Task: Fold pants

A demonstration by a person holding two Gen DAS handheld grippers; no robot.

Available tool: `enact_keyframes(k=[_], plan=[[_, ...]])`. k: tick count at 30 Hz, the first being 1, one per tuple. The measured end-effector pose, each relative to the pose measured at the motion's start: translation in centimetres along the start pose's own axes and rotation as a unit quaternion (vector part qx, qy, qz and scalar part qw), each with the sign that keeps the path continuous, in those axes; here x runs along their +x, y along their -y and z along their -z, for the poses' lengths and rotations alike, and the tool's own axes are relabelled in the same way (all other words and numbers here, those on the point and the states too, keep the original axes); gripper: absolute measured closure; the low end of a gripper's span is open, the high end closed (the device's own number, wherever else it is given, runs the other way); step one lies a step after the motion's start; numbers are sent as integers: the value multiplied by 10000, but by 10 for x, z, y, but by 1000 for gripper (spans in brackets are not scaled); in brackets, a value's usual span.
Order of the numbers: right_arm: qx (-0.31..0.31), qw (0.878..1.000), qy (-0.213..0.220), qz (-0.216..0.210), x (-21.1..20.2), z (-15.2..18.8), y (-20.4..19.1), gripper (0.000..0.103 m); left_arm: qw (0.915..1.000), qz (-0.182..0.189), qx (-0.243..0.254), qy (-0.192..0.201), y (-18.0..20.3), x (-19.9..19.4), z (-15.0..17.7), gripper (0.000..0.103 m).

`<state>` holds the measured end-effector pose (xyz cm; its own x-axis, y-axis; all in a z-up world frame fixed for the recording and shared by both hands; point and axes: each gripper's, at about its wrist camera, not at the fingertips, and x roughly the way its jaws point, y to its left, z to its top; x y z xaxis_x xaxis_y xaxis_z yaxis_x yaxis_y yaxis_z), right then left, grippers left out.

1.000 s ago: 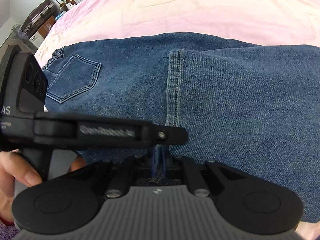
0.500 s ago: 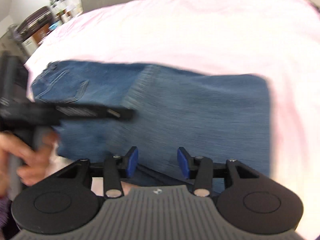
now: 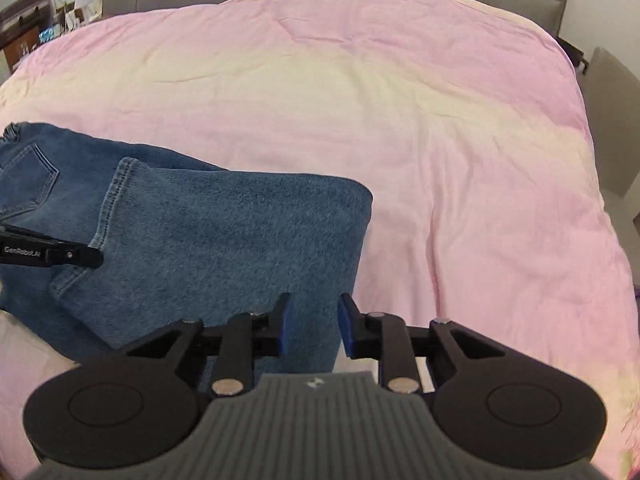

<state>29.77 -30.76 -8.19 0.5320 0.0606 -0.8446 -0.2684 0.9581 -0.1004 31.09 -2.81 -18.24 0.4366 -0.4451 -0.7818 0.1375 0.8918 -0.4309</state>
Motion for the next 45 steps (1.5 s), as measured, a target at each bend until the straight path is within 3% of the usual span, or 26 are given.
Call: enact_keyframes(k=[5,9,15,21,28,34,38,41,45], plan=[[-301,9994,-173,-8,43,-29,8,89,10000,-35,62,-25,-2,2,0,89],[-551,9975,-404,186,78,-42,7,82,9999,-45,115,-67,1,8,-3,88],[-35,9968,-776,181,121,-46,18,82,9998,-41,134,-113,-1,13,-3,85],[-328,9952,-918,-34,80,-35,21,83,9999,9,59,-145,-5,12,-3,85],[-726,9877,-1315,-440,25,27,13,84,9997,-93,207,-75,2,9,-1,85],[-603,9888,-1309,-381,38,53,5,87,9992,-196,362,-13,6,10,1,80],[-791,9857,-1471,-209,41,46,-3,88,9993,-156,346,-19,5,7,0,78],[-1084,9825,-1513,-72,28,34,-11,88,9997,-88,242,-12,0,-6,-1,70],[-1832,9774,-1052,94,4,20,-35,83,9994,-178,205,229,-12,-39,-3,69]])
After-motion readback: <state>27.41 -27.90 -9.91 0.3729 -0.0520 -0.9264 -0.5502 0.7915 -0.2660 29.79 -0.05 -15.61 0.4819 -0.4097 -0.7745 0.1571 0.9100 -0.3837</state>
